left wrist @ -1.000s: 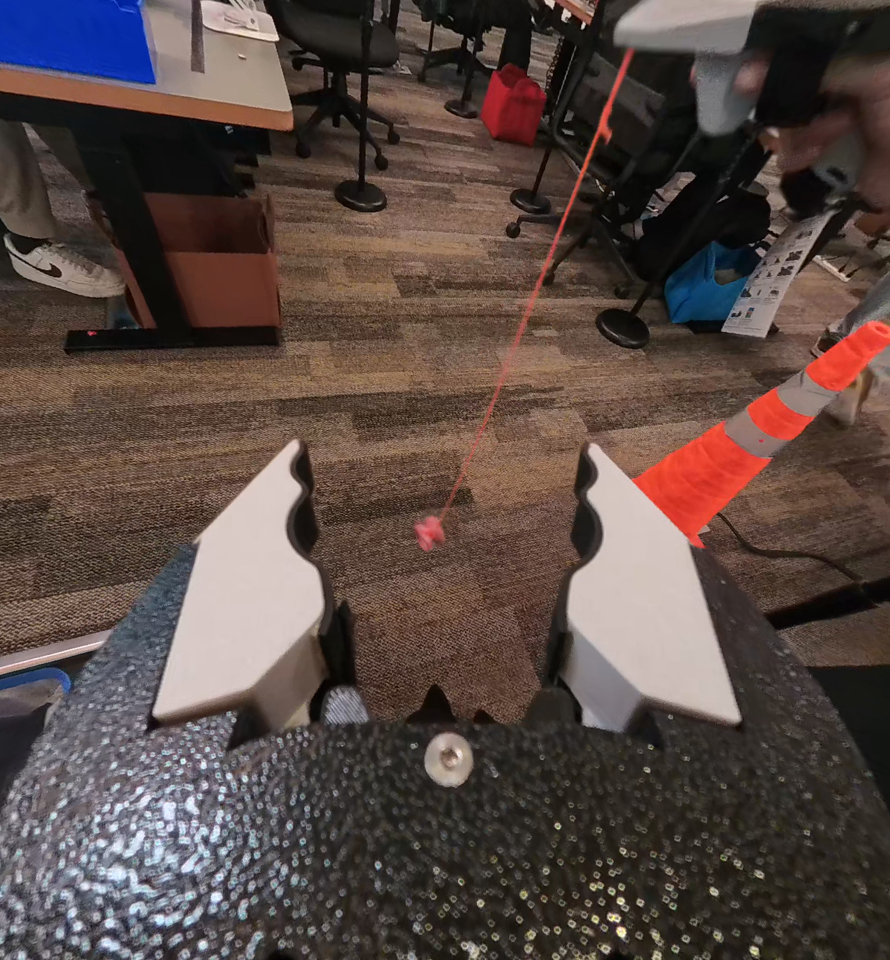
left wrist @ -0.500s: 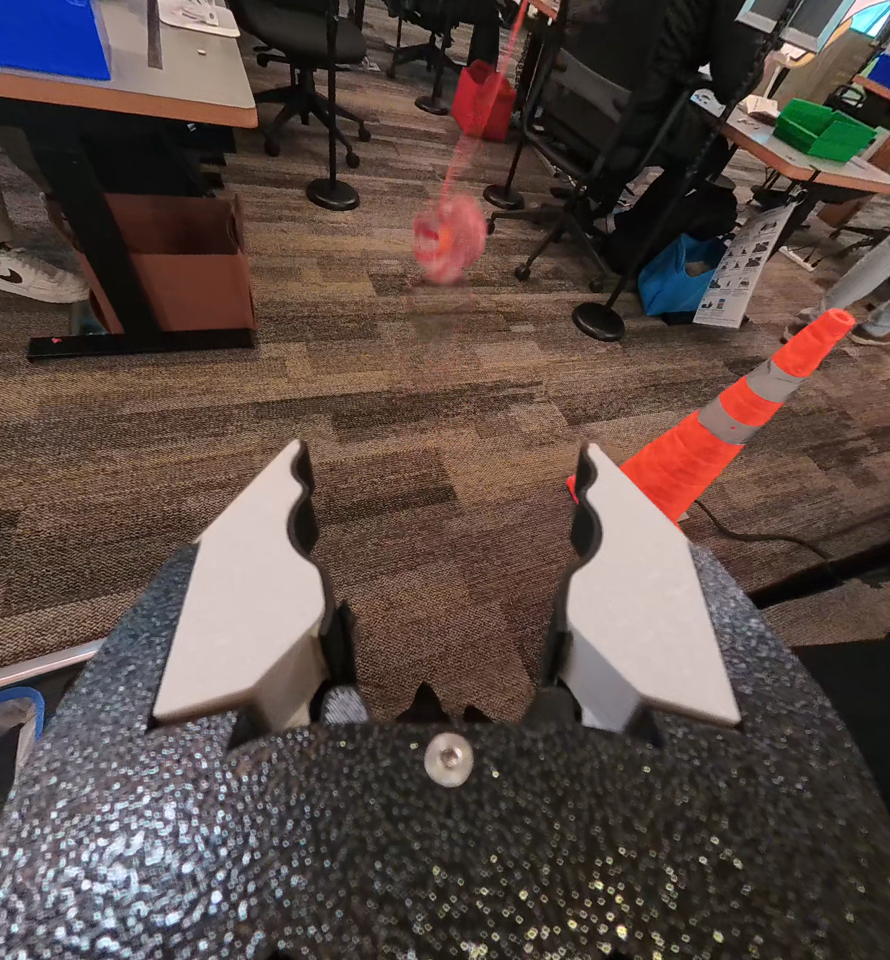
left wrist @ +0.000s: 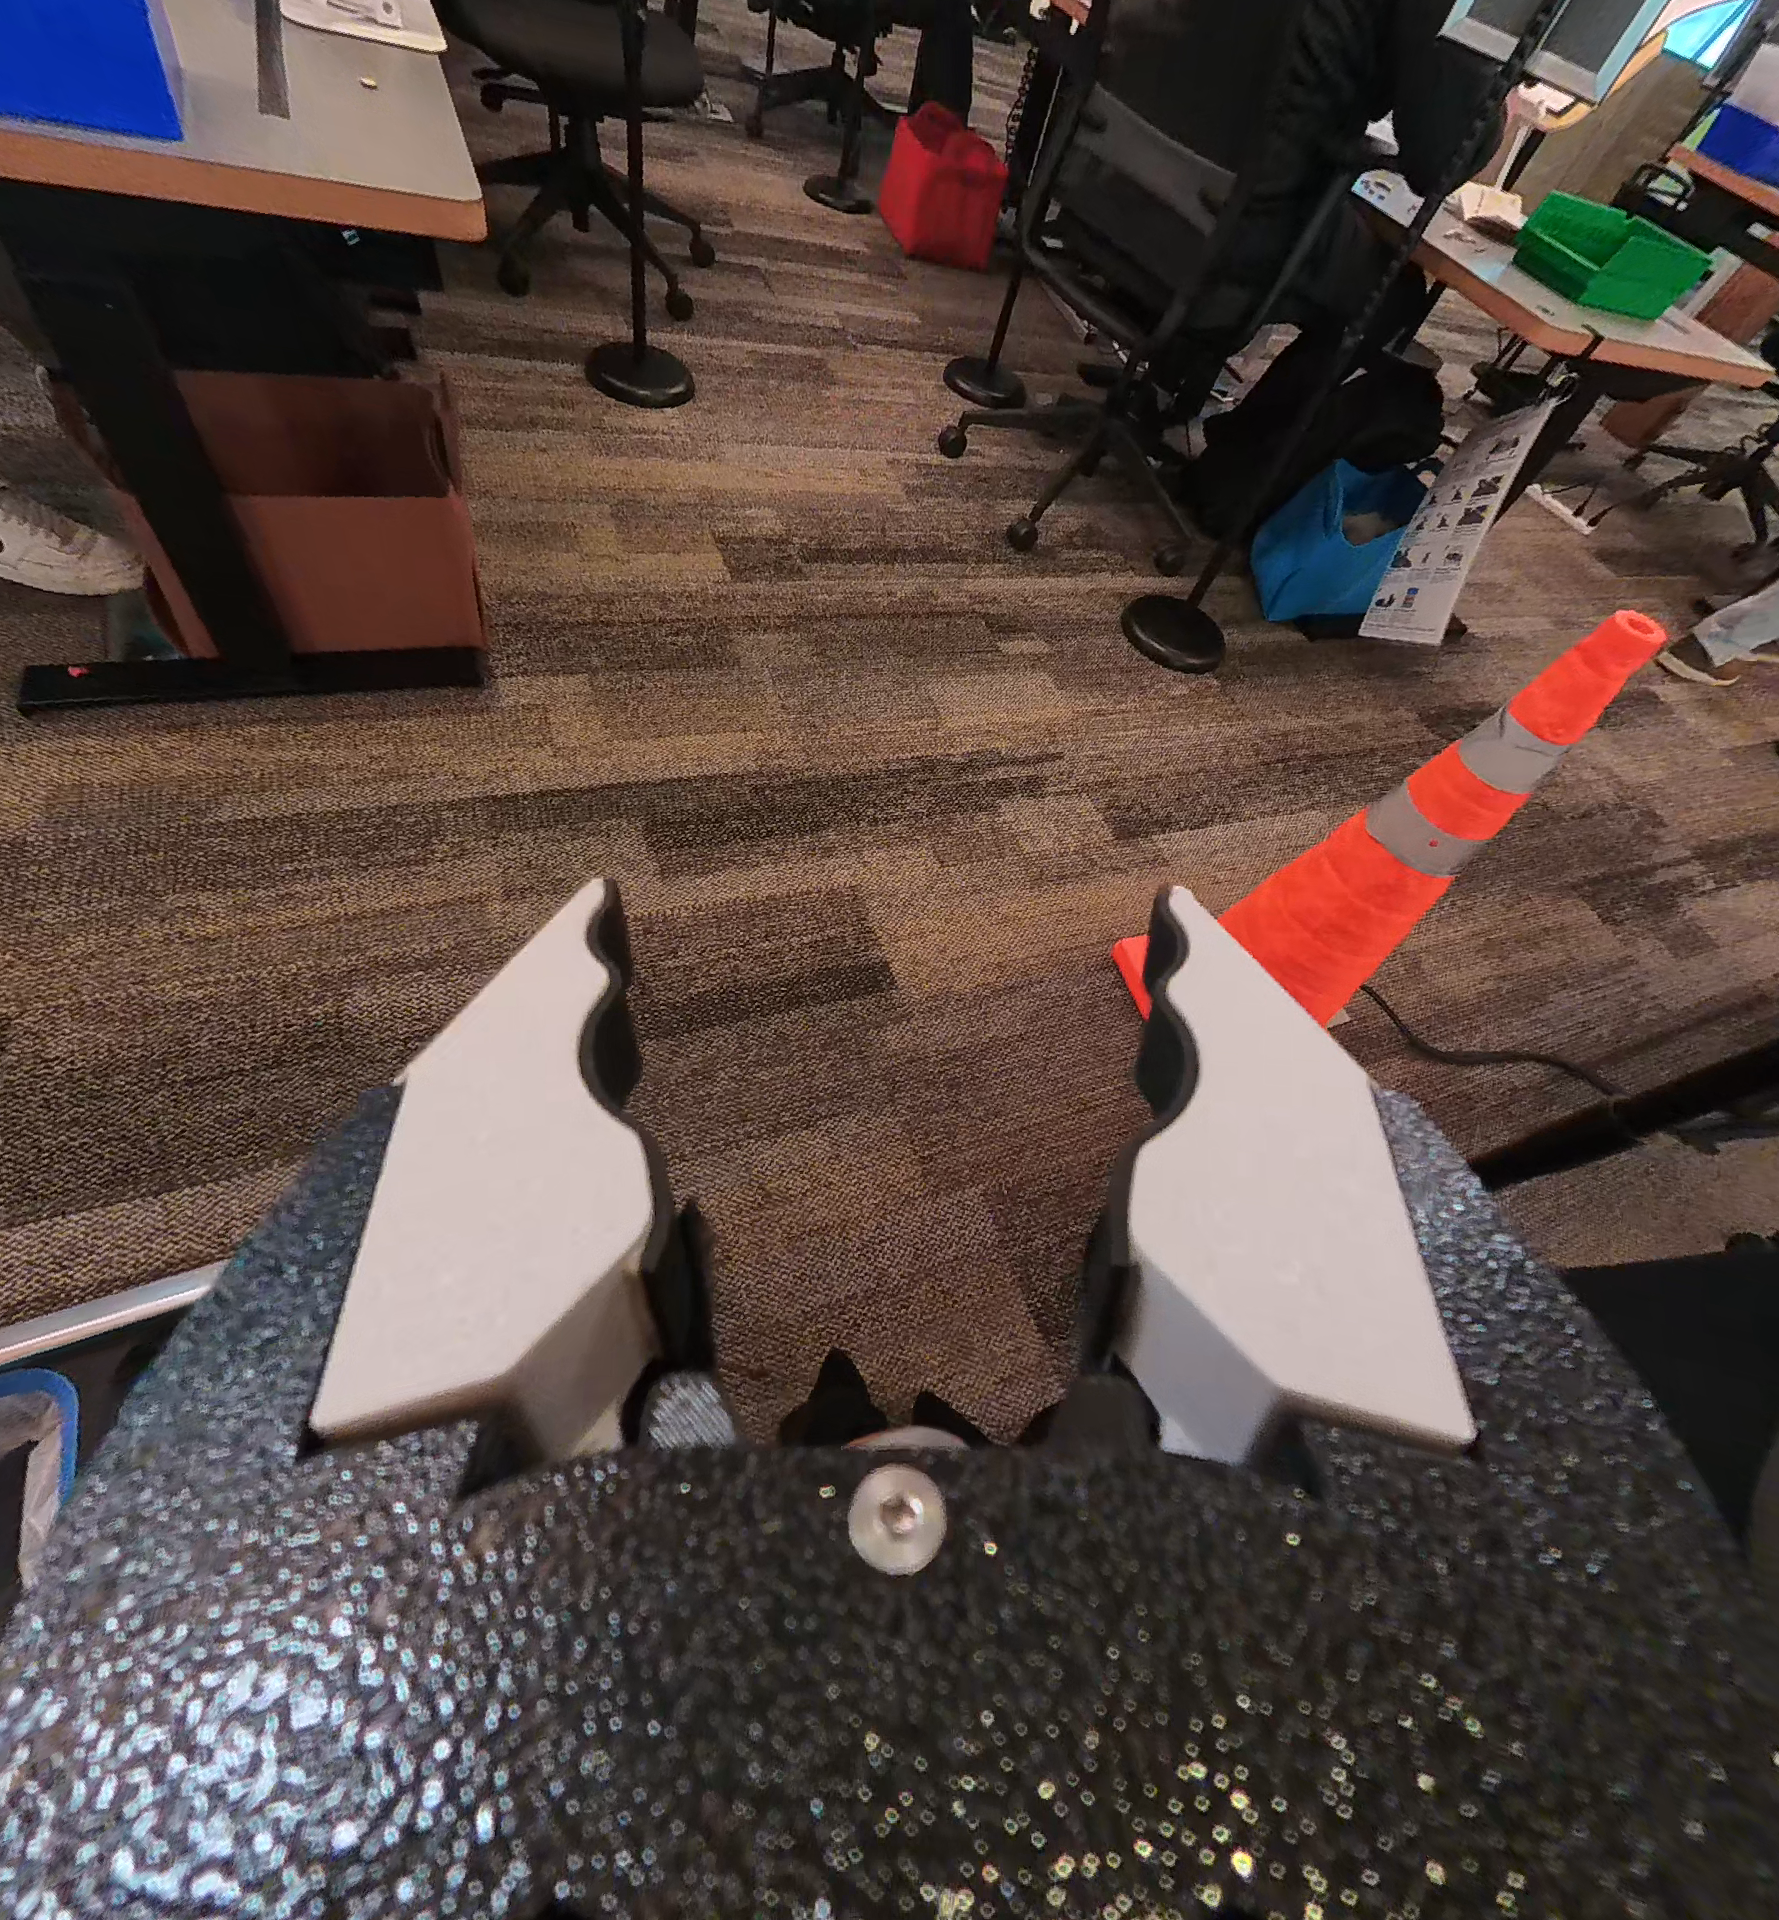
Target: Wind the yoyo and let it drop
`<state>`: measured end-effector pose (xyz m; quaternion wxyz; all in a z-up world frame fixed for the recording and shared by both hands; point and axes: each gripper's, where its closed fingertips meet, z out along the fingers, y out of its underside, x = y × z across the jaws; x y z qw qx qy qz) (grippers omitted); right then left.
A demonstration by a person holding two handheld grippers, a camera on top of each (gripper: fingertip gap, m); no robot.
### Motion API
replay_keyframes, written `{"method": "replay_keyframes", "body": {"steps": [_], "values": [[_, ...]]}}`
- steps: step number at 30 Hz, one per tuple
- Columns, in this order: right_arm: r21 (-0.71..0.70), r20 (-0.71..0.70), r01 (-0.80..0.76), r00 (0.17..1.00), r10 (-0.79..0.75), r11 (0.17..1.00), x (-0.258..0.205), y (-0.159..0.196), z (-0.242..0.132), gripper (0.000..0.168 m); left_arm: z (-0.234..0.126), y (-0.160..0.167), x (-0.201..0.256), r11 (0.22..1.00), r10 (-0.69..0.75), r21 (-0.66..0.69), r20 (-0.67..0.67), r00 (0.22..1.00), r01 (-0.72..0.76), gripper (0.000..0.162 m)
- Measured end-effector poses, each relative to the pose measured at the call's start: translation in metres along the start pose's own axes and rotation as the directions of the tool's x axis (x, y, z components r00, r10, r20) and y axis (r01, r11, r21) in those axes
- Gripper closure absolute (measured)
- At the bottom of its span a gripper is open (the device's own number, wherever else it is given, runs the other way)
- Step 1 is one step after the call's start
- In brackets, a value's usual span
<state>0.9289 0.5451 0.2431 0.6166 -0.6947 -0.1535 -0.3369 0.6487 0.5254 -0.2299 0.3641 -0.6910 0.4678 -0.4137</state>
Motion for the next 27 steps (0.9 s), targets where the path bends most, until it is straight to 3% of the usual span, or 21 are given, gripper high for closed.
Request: {"method": "replay_keyframes", "body": {"steps": [4, 12, 16, 19, 22, 24, 27], "values": [[-0.069, 0.002, -0.062, 0.998, 0.062, 0.996, -0.053, 0.072, -0.031, 0.168, -0.003, 0.003, 0.001, 1.0, -0.031, -0.005, -0.014, 0.999, 0.031, 0.065], [-0.332, 0.043, -0.246, 0.96, 0.275, 0.911, -0.217, 0.262, -0.089, 0.168, -0.005, 0.009, 0.004, 0.999, -0.044, -0.02, -0.035, 0.998, 0.043, 0.067], [-0.392, 0.073, -0.267, 0.945, 0.319, 0.88, -0.252, 0.304, -0.091, 0.168, 0.0, 0.017, 0.014, 0.998, -0.038, -0.049, -0.064, 0.997, 0.035, 0.068], [-0.376, 0.122, -0.296, 0.923, 0.364, 0.878, -0.239, 0.288, -0.077, 0.168, 0.005, 0.02, 0.02, 0.998, -0.037, -0.063, -0.086, 0.996, 0.031, 0.068], [-0.316, 0.205, -0.211, 0.937, 0.283, 0.925, -0.192, 0.234, -0.055, 0.168, 0.009, 0.021, 0.027, 0.997, -0.047, -0.063, -0.112, 0.993, 0.041, 0.069], [-0.195, 0.129, -0.097, 0.984, 0.123, 0.976, -0.11, 0.163, -0.046, 0.168, 0.011, 0.022, 0.031, 0.997, -0.038, -0.076, -0.128, 0.991, 0.028, 0.069], [0.072, -0.065, -0.062, 0.996, 0.066, 0.995, 0.014, 0.025, -0.074, 0.168, 0.012, 0.024, 0.034, 0.996, -0.016, -0.09, -0.141, 0.99, 0.003, 0.069]]}}
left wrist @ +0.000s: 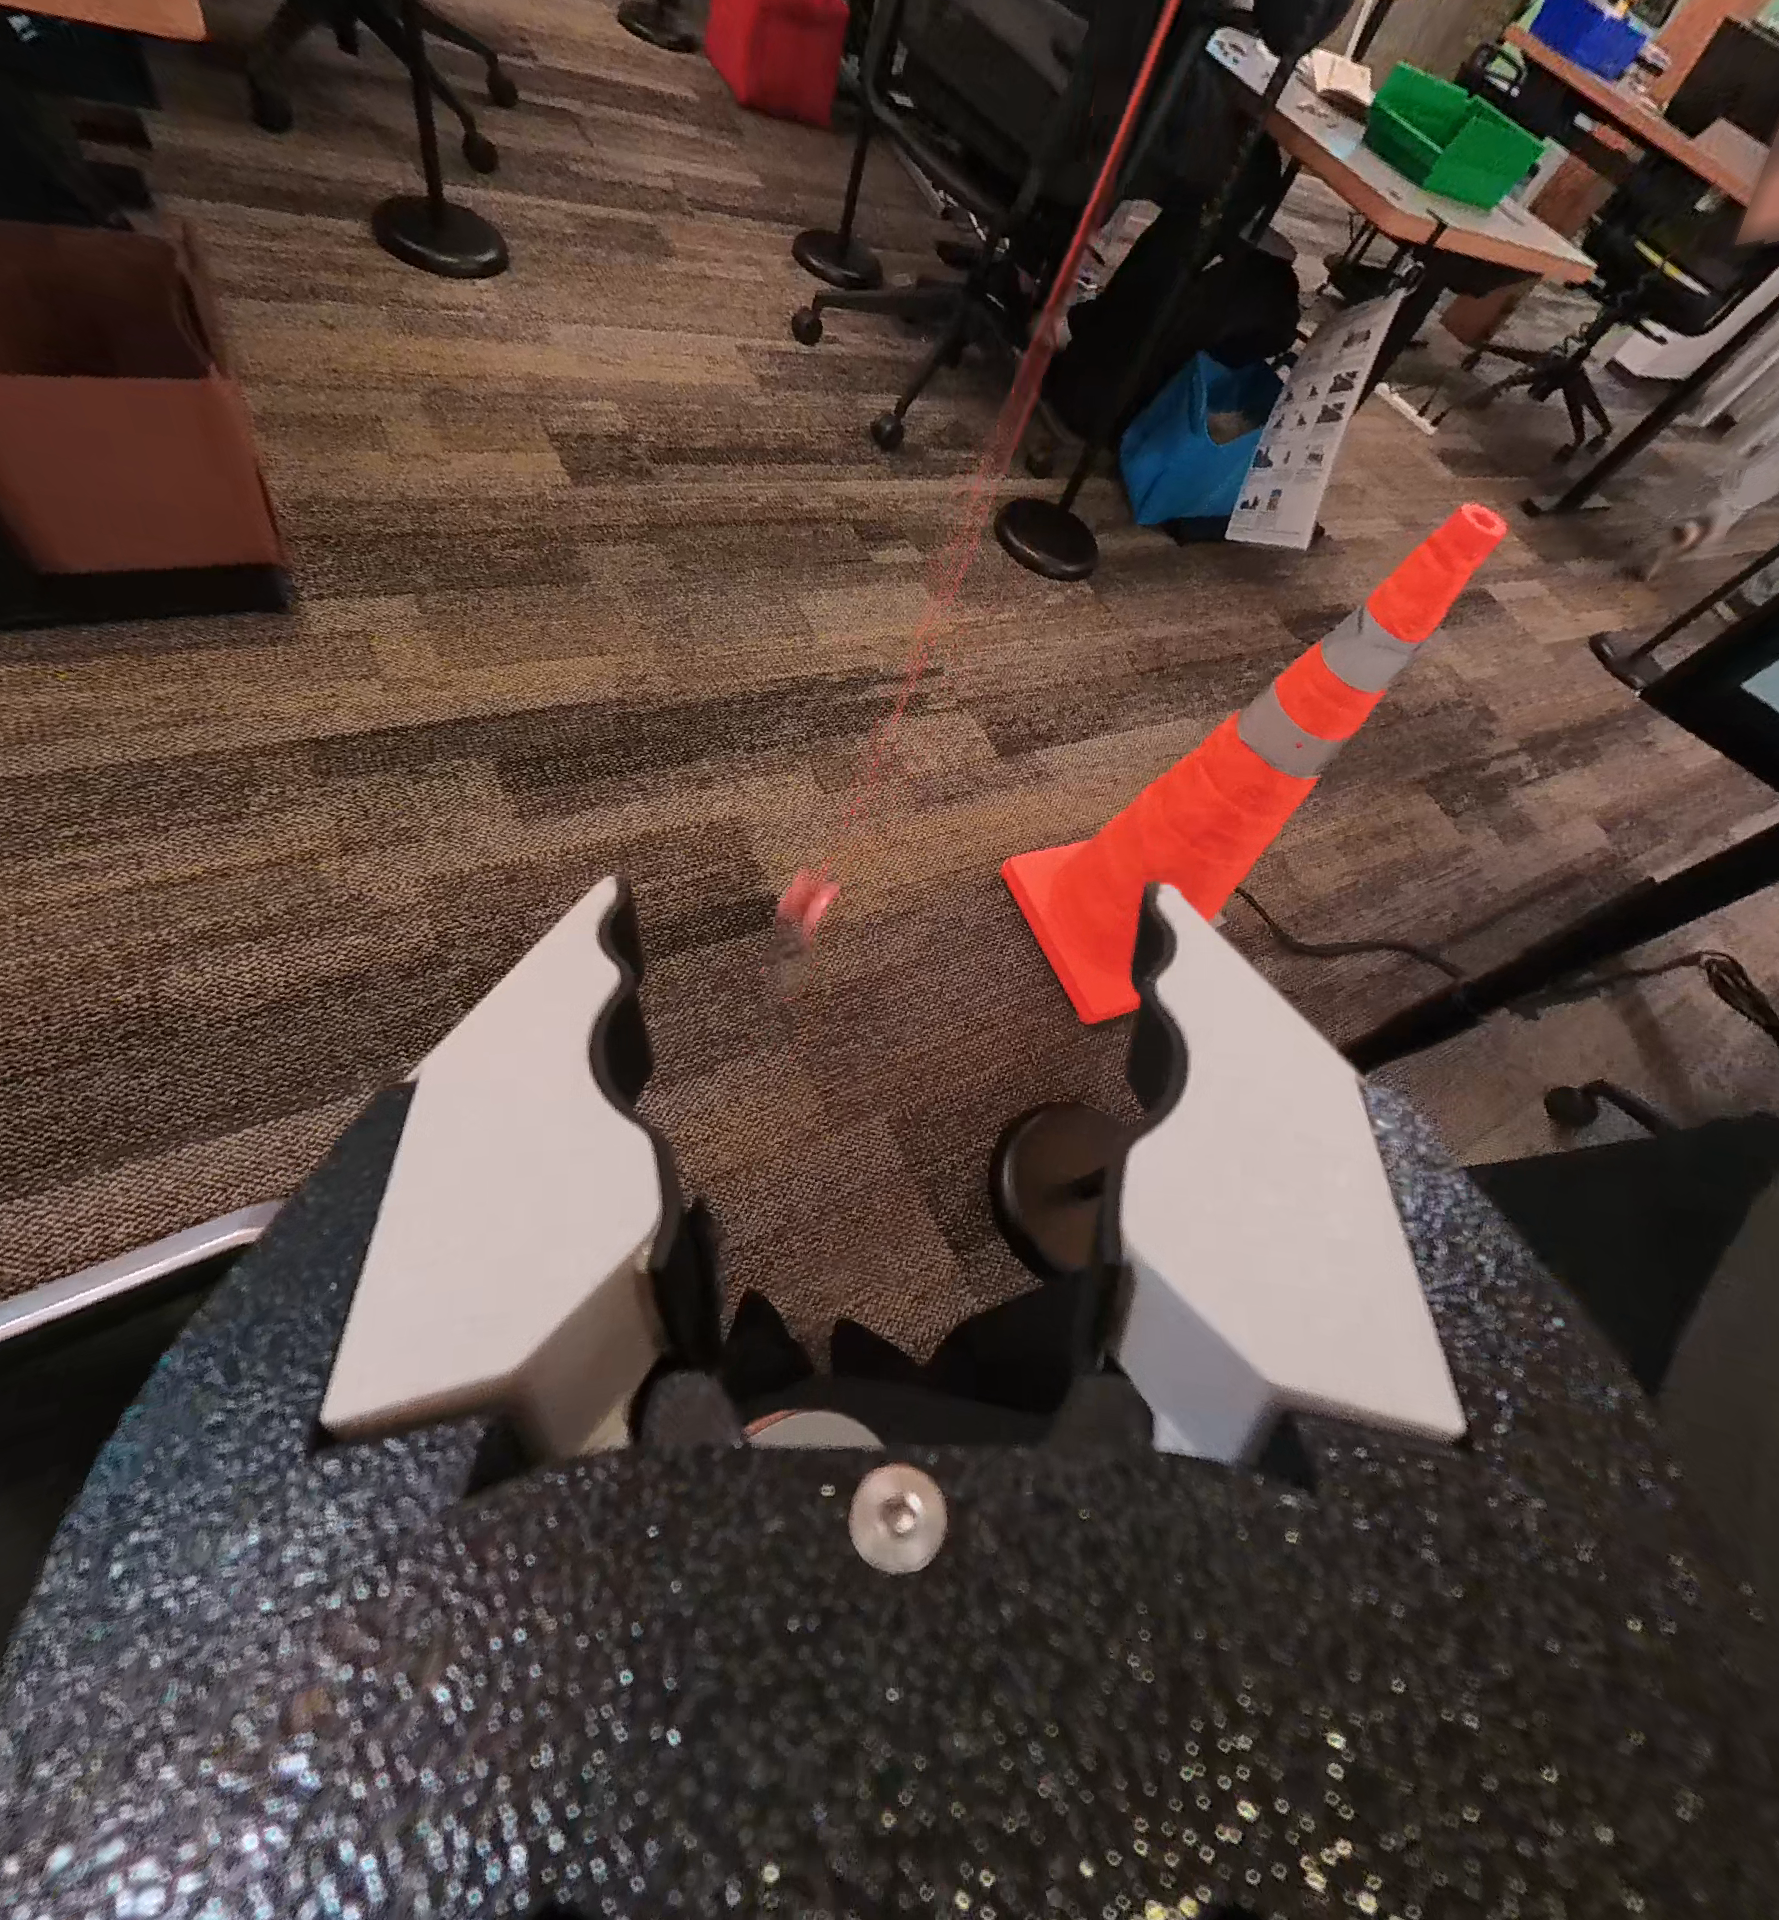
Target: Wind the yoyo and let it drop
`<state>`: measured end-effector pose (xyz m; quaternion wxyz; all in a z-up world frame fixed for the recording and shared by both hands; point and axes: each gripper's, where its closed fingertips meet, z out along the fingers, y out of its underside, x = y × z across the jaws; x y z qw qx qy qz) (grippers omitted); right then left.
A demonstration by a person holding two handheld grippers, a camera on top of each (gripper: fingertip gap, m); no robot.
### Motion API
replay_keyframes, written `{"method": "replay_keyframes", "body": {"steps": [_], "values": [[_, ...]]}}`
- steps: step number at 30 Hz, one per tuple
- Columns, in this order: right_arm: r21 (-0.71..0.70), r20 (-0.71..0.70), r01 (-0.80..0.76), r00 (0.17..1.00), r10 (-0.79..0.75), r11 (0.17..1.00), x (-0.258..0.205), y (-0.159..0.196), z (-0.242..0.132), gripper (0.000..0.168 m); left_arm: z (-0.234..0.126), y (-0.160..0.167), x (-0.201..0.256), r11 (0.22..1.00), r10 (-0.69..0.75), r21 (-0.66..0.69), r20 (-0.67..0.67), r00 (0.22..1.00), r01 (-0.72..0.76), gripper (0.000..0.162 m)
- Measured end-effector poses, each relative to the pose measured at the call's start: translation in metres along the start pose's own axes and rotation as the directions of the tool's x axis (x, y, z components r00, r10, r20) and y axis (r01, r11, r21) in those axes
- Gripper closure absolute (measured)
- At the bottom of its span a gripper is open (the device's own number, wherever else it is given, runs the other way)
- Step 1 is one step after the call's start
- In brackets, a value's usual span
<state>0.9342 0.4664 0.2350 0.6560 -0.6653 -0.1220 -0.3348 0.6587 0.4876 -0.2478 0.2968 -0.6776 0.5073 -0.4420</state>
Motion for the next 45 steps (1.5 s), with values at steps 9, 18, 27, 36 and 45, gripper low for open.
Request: {"method": "replay_keyframes", "body": {"steps": [9, 18, 27, 36, 45], "values": [[0.004, -0.014, 0.097, 0.995, -0.097, 0.995, 0.026, -0.054, 0.015, 0.168, -0.002, -0.012, -0.001, 1.0, 0.0, 0.007, -0.013, 1.0, 0.0, 0.07], [0.091, -0.183, 0.114, 0.978, -0.096, 0.989, 0.067, -0.089, 0.036, 0.168, -0.004, -0.012, -0.004, 1.0, -0.024, 0.01, -0.016, 1.0, 0.024, 0.07], [-0.142, 0.024, 0.05, 0.999, -0.048, 0.989, -0.032, 0.03, 0.022, 0.168, -0.005, 0.002, 0.002, 0.998, -0.055, -0.019, -0.028, 0.998, 0.054, 0.07], [-0.567, 0.136, -0.129, 0.959, 0.247, 0.813, -0.224, 0.313, -0.029, 0.168, -0.016, 0.024, -0.003, 0.992, -0.113, -0.051, -0.011, 0.994, 0.112, 0.072], [0.077, -0.062, 0.001, 0.998, 0.004, 0.997, 0.033, -0.048, -0.001, 0.168, 0.001, 0.012, 0.006, 0.995, -0.081, -0.066, -0.048, 0.996, 0.077, 0.072]]}}
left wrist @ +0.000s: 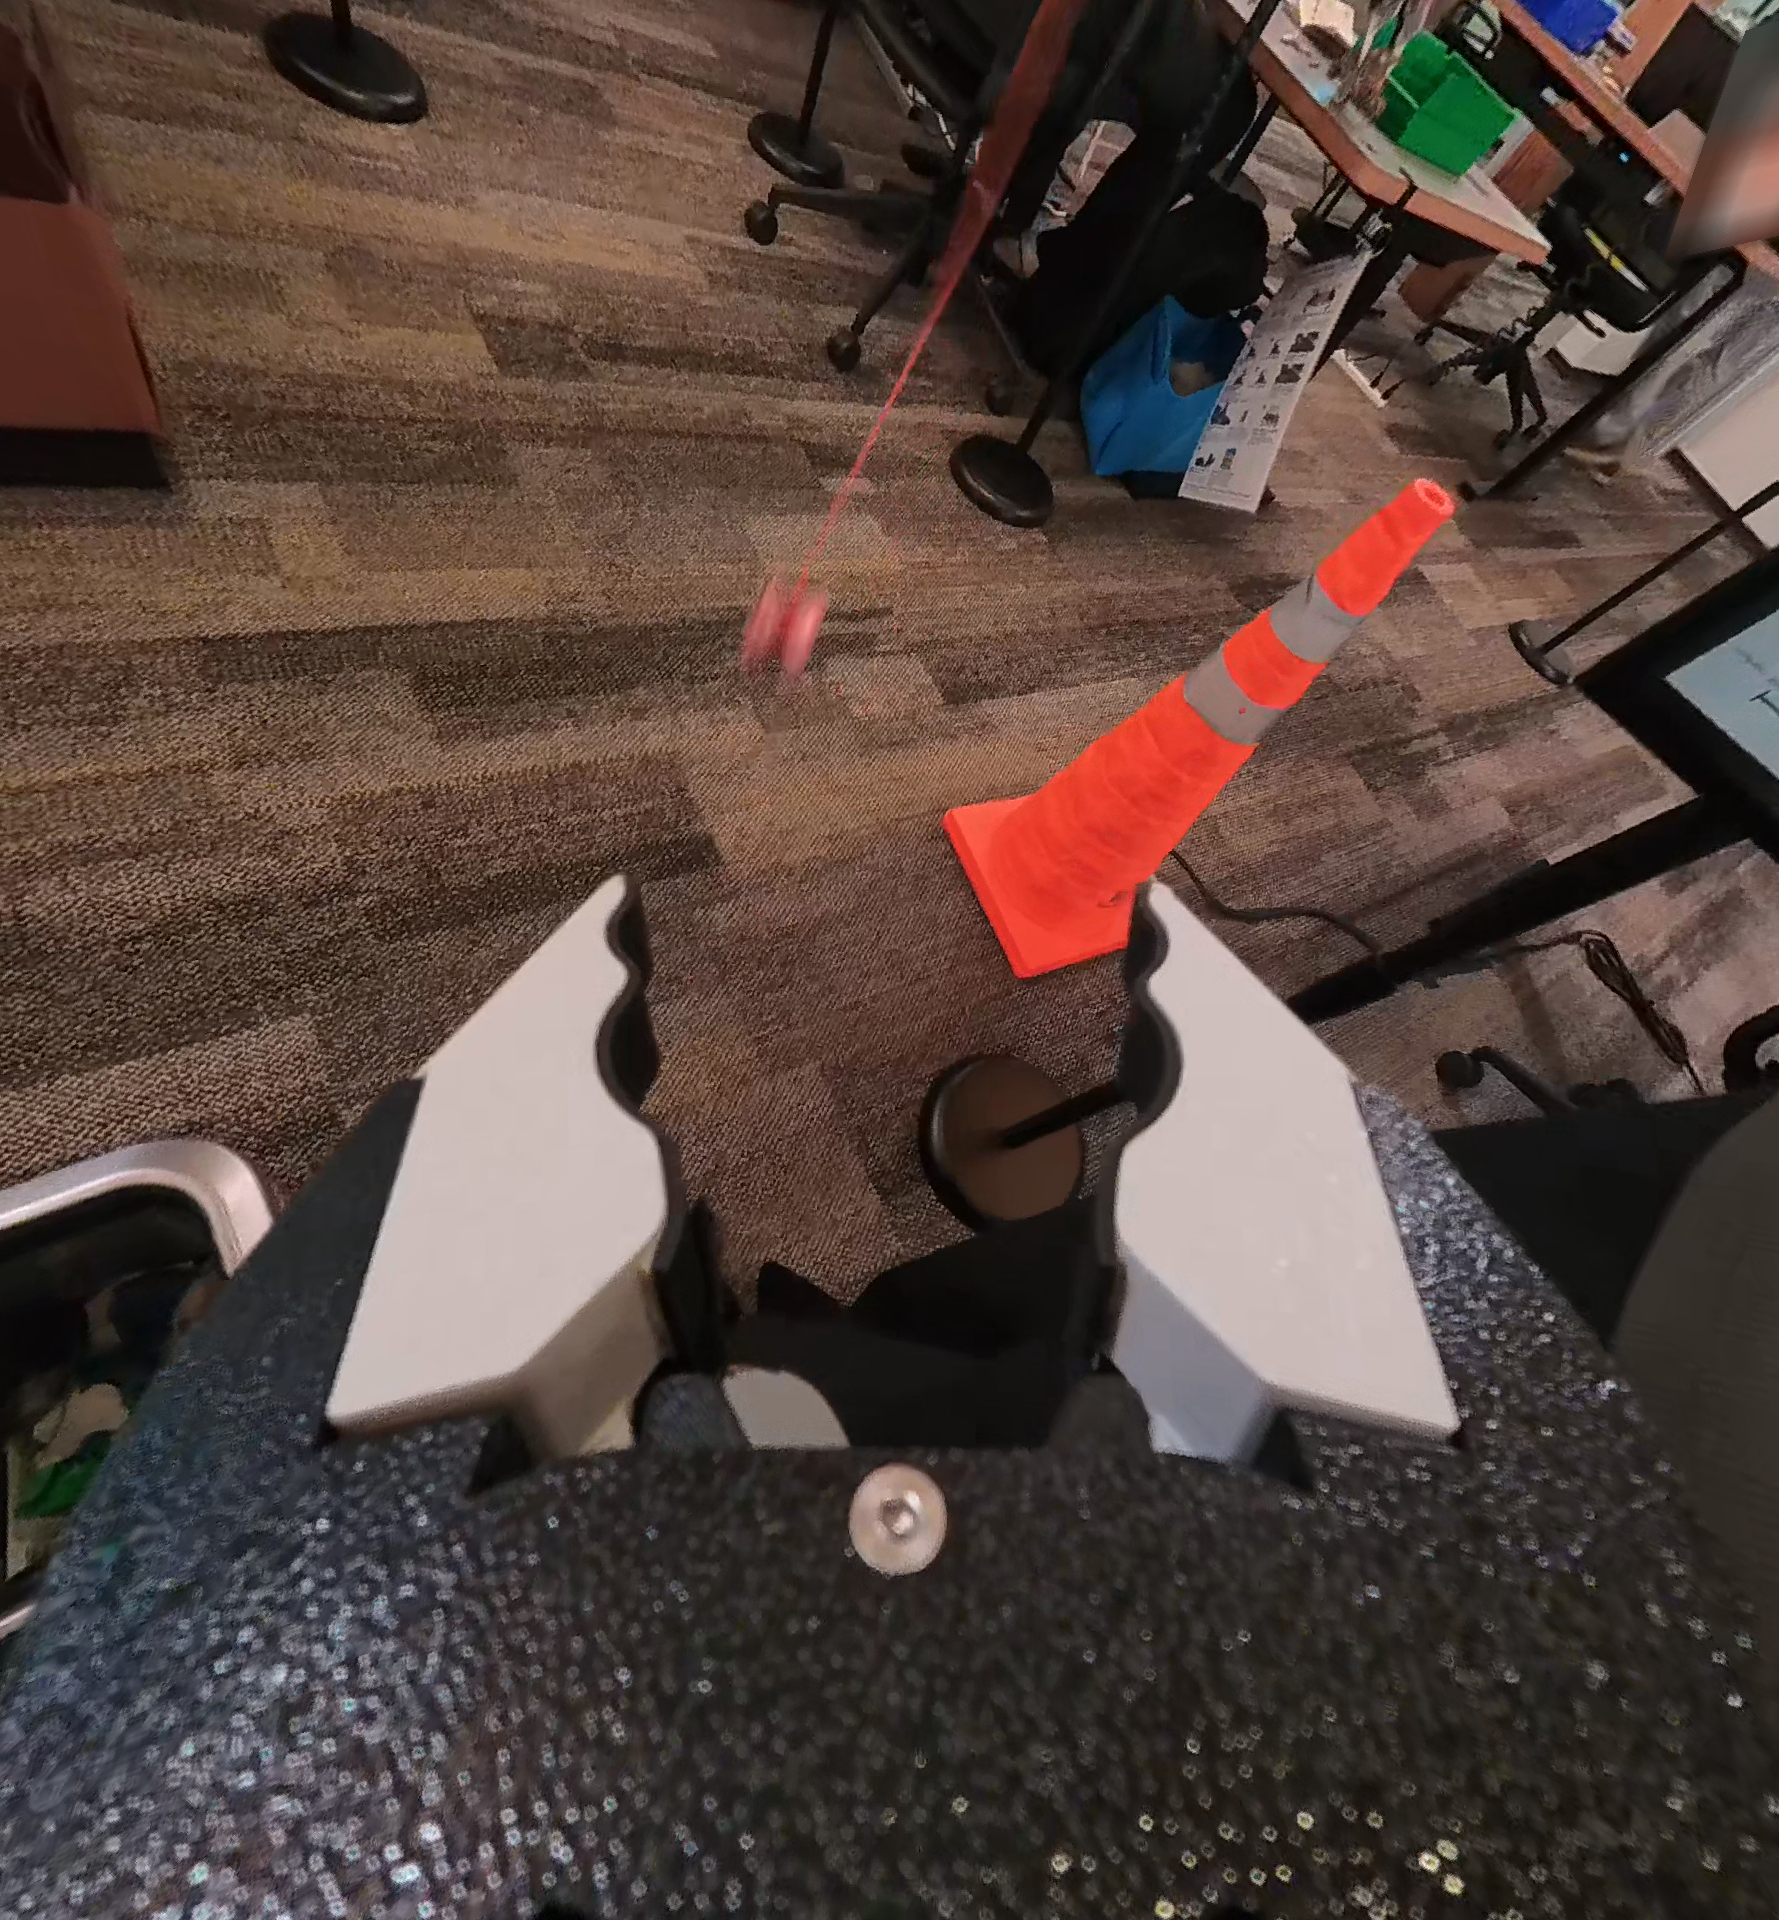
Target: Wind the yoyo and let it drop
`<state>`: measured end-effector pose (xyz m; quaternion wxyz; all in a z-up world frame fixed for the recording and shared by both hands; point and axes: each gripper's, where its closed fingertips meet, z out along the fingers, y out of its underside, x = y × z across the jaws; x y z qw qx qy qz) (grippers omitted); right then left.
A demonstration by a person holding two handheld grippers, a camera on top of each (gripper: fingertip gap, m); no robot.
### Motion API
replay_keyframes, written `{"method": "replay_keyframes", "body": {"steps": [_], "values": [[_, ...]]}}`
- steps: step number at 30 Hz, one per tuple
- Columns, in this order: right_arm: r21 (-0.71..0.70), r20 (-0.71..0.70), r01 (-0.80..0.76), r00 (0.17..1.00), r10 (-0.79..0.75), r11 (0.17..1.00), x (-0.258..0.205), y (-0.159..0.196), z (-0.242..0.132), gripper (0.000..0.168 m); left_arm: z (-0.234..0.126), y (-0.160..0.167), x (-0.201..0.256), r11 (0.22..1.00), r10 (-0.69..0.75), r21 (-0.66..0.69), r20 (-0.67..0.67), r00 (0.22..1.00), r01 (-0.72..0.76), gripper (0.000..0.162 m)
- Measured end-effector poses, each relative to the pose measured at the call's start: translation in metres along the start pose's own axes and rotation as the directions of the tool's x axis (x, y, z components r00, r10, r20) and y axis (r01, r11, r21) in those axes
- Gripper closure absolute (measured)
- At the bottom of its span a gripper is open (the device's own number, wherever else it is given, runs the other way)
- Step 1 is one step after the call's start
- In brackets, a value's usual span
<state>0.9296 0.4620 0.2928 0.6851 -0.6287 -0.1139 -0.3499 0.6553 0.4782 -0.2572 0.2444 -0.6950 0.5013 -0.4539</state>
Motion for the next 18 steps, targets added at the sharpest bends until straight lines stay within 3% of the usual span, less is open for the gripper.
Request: {"method": "replay_keyframes", "body": {"steps": [2, 6, 9, 13, 18], "values": [[-0.011, 0.02, 0.029, 0.999, -0.029, 1.0, 0.014, -0.023, 0.005, 0.168, 0.005, -0.004, 0.005, 1.0, 0.002, 0.007, -0.015, 1.0, -0.002, 0.072], [-0.084, 0.023, 0.089, 0.996, -0.087, 0.992, 0.023, -0.018, 0.025, 0.168, 0.011, -0.004, 0.015, 0.999, 0.031, -0.01, -0.036, 0.999, -0.031, 0.072], [-0.104, -0.057, 0.137, 0.988, -0.144, 0.985, 0.043, -0.017, 0.035, 0.168, 0.01, -0.006, 0.015, 1.0, 0.028, -0.011, -0.04, 0.999, -0.028, 0.072], [-0.017, -0.178, 0.151, 0.972, -0.152, 0.988, 0.078, -0.044, 0.036, 0.168, 0.009, -0.007, 0.012, 0.999, 0.025, -0.019, -0.037, 0.999, -0.026, 0.072], [-0.002, -0.215, 0.138, 0.967, -0.135, 0.99, 0.092, -0.053, 0.023, 0.168, 0.011, -0.009, 0.011, 0.999, 0.021, -0.023, -0.044, 0.999, -0.022, 0.072]]}}
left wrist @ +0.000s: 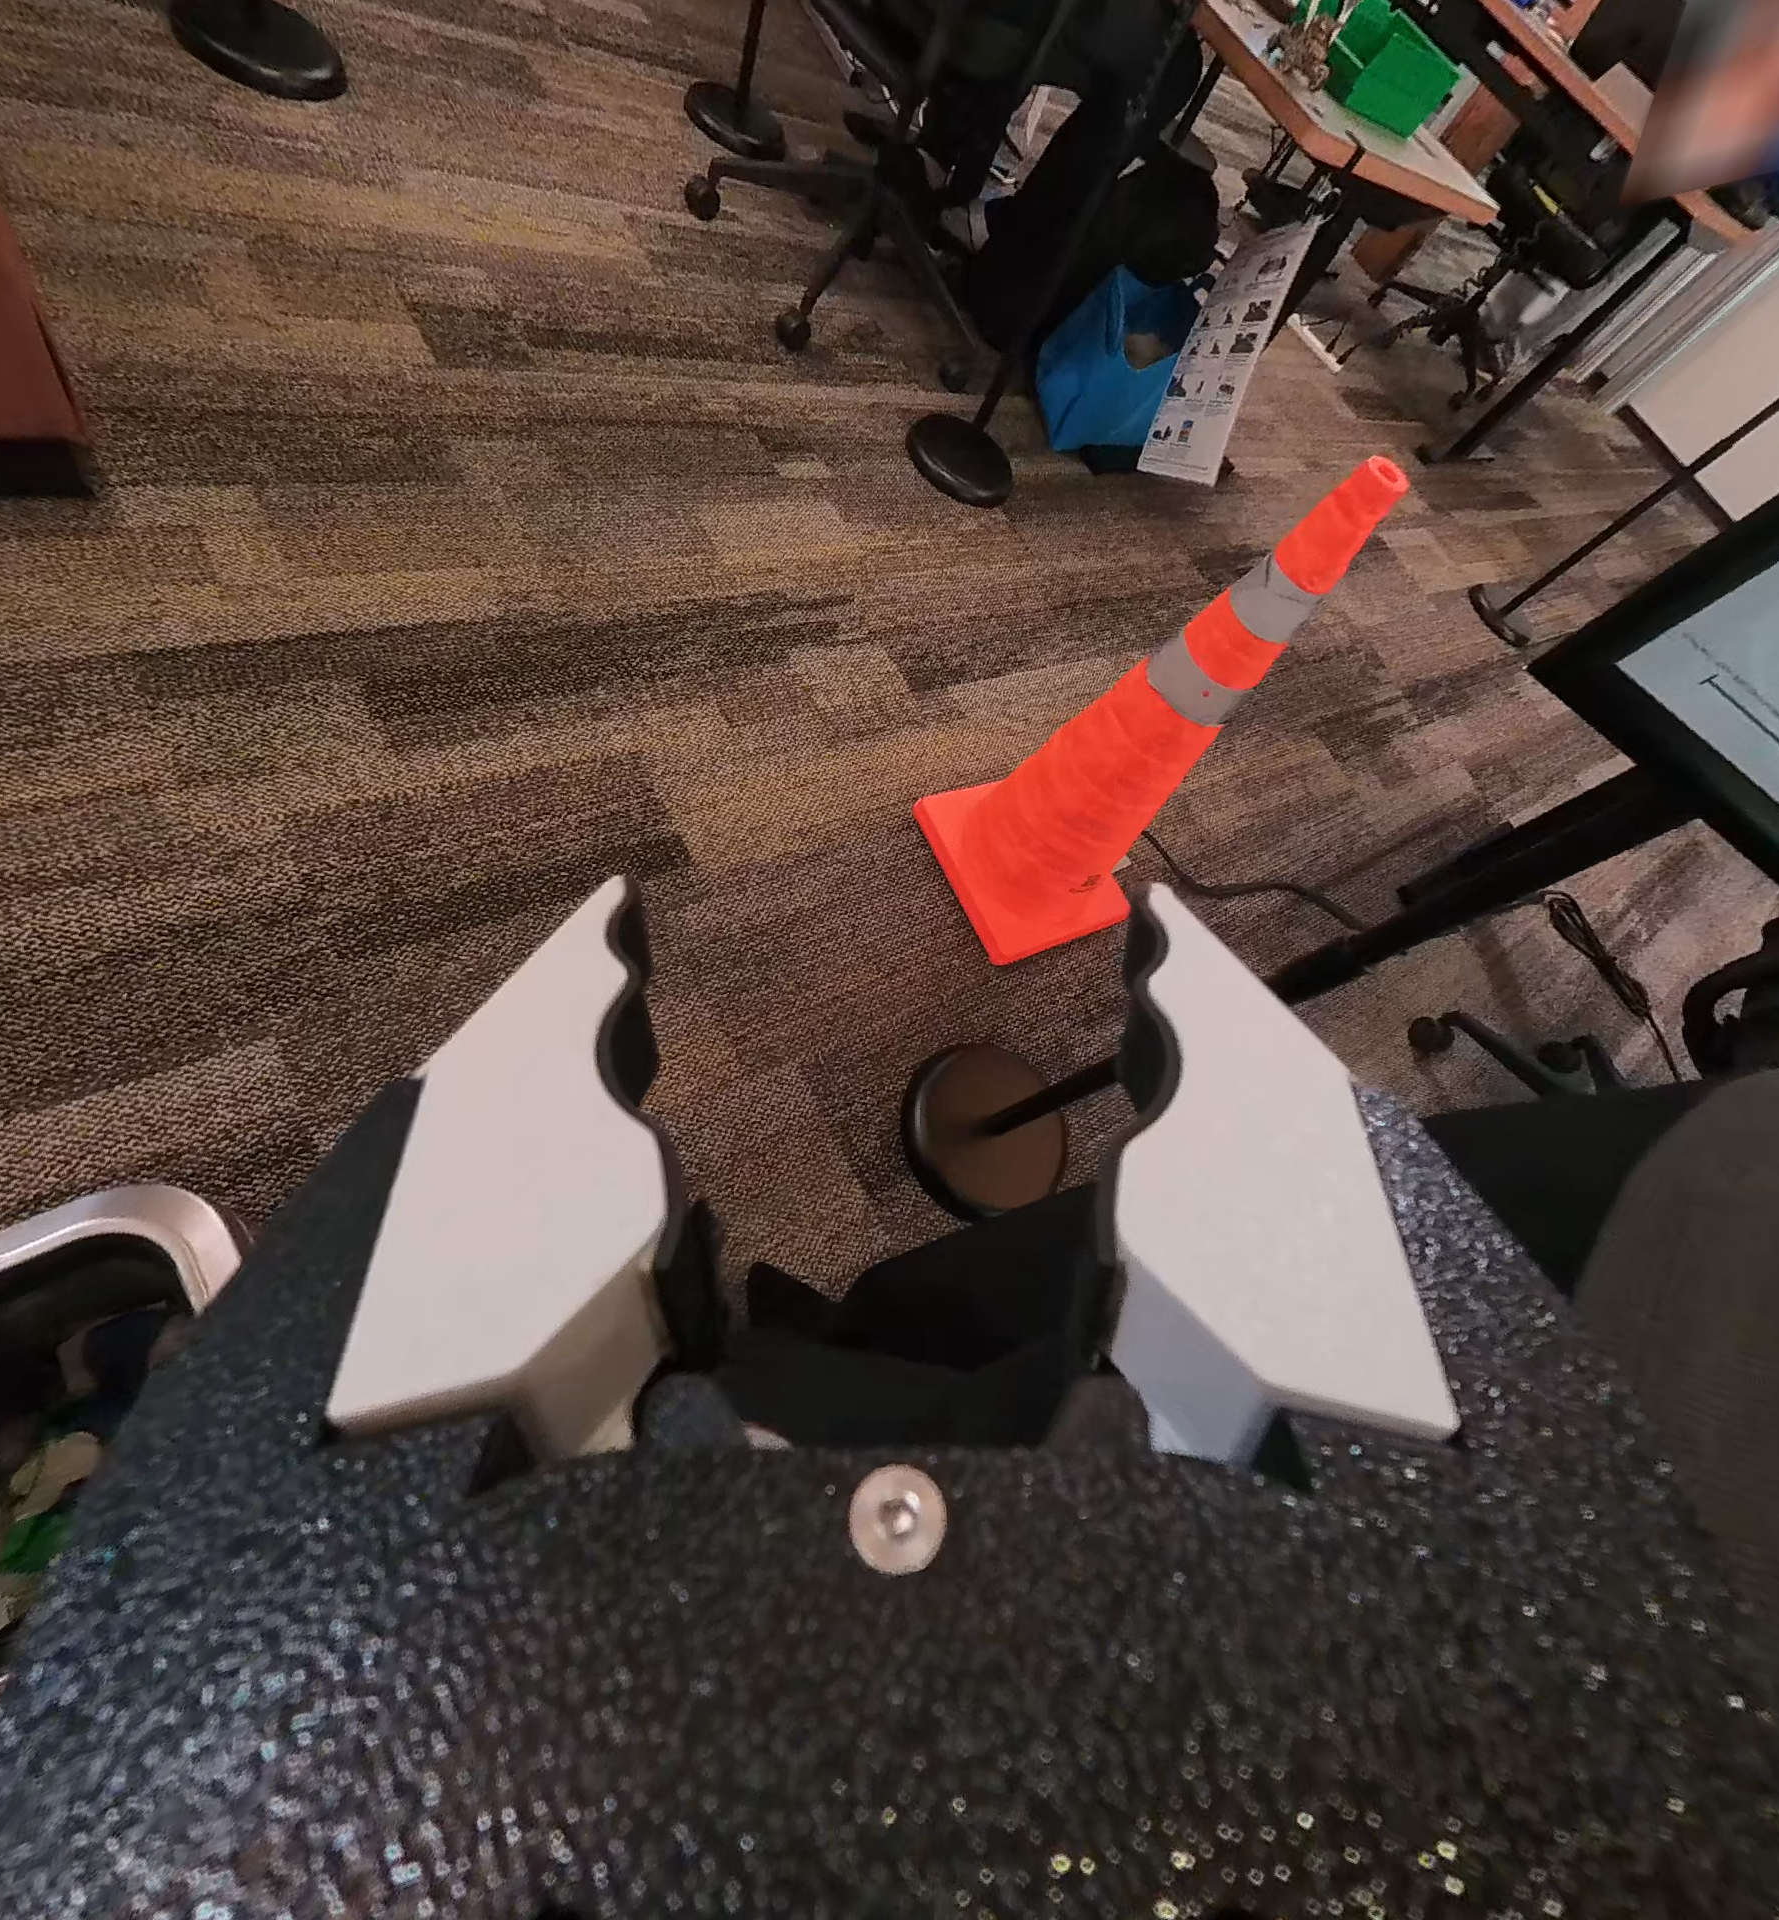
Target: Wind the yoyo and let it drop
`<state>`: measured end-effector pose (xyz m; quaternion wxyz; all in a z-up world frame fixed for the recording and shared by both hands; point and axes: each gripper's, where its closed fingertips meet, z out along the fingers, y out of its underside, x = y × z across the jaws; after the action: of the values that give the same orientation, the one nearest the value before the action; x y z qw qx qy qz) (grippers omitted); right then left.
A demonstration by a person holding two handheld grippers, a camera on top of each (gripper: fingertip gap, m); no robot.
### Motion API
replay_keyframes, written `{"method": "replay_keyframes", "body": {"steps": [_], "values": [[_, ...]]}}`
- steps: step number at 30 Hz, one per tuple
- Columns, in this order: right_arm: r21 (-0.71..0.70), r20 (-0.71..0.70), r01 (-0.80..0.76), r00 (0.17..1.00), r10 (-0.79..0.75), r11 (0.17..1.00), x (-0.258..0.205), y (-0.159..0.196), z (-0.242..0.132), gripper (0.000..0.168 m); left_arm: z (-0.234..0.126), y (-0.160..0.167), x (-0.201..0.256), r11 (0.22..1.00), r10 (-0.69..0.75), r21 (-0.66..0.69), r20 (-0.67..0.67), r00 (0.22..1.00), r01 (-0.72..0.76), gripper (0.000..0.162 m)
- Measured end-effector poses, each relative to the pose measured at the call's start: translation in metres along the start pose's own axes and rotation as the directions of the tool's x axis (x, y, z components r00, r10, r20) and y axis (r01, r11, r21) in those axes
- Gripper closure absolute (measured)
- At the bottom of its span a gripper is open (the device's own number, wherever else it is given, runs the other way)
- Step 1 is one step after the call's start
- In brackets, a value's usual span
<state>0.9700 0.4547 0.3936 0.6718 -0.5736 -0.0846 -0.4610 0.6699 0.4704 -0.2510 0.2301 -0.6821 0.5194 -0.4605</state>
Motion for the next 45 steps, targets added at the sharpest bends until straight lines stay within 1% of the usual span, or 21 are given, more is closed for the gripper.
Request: {"method": "replay_keyframes", "body": {"steps": [2, 5, 9, 11, 14, 16, 17, 18, 20, 21, 23, 24, 25, 27, 29, 33, 36, 39, 41, 43, 45], "values": [[-0.033, 0.039, -0.007, 0.999, 0.008, 0.999, -0.012, 0.017, -0.01, 0.168, 0.002, 0.001, 0.002, 1.0, -0.006, -0.004, -0.009, 1.0, 0.006, 0.072], [-0.117, 0.101, 0.003, 0.995, 0.009, 0.993, -0.045, 0.058, -0.024, 0.168, 0.006, 0.004, 0.006, 1.0, -0.007, -0.02, -0.026, 1.0, 0.006, 0.072], [-0.274, 0.236, -0.033, 0.966, 0.101, 0.961, -0.119, 0.133, -0.06, 0.168, 0.009, 0.007, 0.009, 1.0, -0.003, -0.029, -0.037, 0.999, 0.002, 0.072], [-0.37, 0.311, -0.044, 0.936, 0.168, 0.928, -0.178, 0.185, -0.087, 0.168, 0.009, 0.008, 0.009, 1.0, -0.01, -0.027, -0.038, 0.999, 0.009, 0.072], [-0.534, 0.436, -0.096, 0.82, 0.371, 0.84, -0.304, 0.271, -0.143, 0.168, 0.008, 0.011, 0.007, 0.999, -0.028, -0.02, -0.032, 0.999, 0.027, 0.072], [-0.63, 0.497, -0.037, 0.749, 0.439, 0.775, -0.383, 0.325, -0.179, 0.168, 0.007, 0.015, 0.006, 0.999, -0.039, -0.026, -0.033, 0.999, 0.039, 0.072], [-0.656, 0.522, 0.007, 0.727, 0.447, 0.754, -0.408, 0.343, -0.19, 0.168, 0.007, 0.016, 0.006, 0.999, -0.039, -0.033, -0.033, 0.999, 0.038, 0.072], [-0.657, 0.546, 0.035, 0.711, 0.444, 0.753, -0.423, 0.346, -0.192, 0.168, 0.006, 0.017, 0.005, 0.999, -0.033, -0.042, -0.032, 0.999, 0.032, 0.072], [-0.581, 0.569, 0.015, 0.722, 0.394, 0.813, -0.408, 0.313, -0.165, 0.168, 0.005, 0.016, 0.002, 0.999, -0.015, -0.051, -0.024, 1.0, 0.014, 0.072], [-0.516, 0.561, -0.007, 0.753, 0.344, 0.856, -0.381, 0.283, -0.141, 0.168, 0.005, 0.014, 0.0, 0.999, -0.012, -0.047, -0.021, 1.0, 0.011, 0.072], [-0.357, 0.502, -0.062, 0.829, 0.247, 0.932, -0.302, 0.201, -0.094, 0.168, 0.005, 0.01, -0.002, 0.999, -0.014, -0.036, -0.024, 1.0, 0.013, 0.071], [-0.228, 0.425, -0.125, 0.879, 0.214, 0.966, -0.249, 0.145, -0.076, 0.168, 0.005, 0.008, -0.003, 0.999, -0.008, -0.033, -0.024, 1.0, 0.007, 0.071], [-0.079, 0.358, -0.182, 0.913, 0.198, 0.98, -0.194, 0.084, -0.069, 0.168, 0.005, 0.005, -0.005, 0.999, 0.003, -0.032, -0.021, 1.0, -0.003, 0.07], [0.135, 0.252, -0.17, 0.959, 0.132, 0.976, -0.107, -0.013, -0.07, 0.168, 0.005, -0.007, -0.008, 1.0, 0.013, -0.011, -0.027, 1.0, -0.013, 0.068], [0.201, 0.191, -0.098, 0.98, 0.059, 0.975, -0.056, -0.07, -0.065, 0.168, 0.006, -0.034, -0.006, 0.999, 0.036, 0.039, -0.039, 0.999, -0.034, 0.065], [0.199, 0.134, 0.028, 0.989, -0.056, 0.98, -0.011, -0.13, -0.038, 0.168, 0.002, -0.136, 0.003, 0.967, 0.147, 0.215, -0.029, 0.989, -0.138, 0.06], [0.195, 0.062, 0.096, 0.992, -0.11, 0.976, 0.017, -0.159, -0.017, 0.168, -0.02, -0.248, 0.038, 0.875, 0.25, 0.43, -0.008, 0.968, -0.222, 0.047], [0.227, -0.014, 0.129, 0.992, -0.129, 0.965, 0.042, -0.191, -0.006, 0.168, -0.054, -0.382, 0.104, 0.664, 0.415, 0.658, 0.071, 0.907, -0.355, 0.028], [0.244, -0.031, 0.112, 0.994, -0.107, 0.963, 0.054, -0.209, -0.003, 0.168, -0.078, -0.463, 0.163, 0.517, 0.49, 0.764, 0.105, 0.865, -0.386, 0.004], [0.259, -0.015, 0.076, 0.997, -0.075, 0.963, 0.059, -0.222, -0.006, 0.168, -0.105, -0.529, 0.224, 0.398, 0.533, 0.836, 0.125, 0.837, -0.378, 0.003], [0.268, 0.014, 0.053, 0.998, -0.059, 0.962, 0.057, -0.228, -0.013, 0.168, -0.124, -0.578, 0.267, 0.298, 0.559, 0.879, 0.155, 0.814, -0.372, 0.003]]}}
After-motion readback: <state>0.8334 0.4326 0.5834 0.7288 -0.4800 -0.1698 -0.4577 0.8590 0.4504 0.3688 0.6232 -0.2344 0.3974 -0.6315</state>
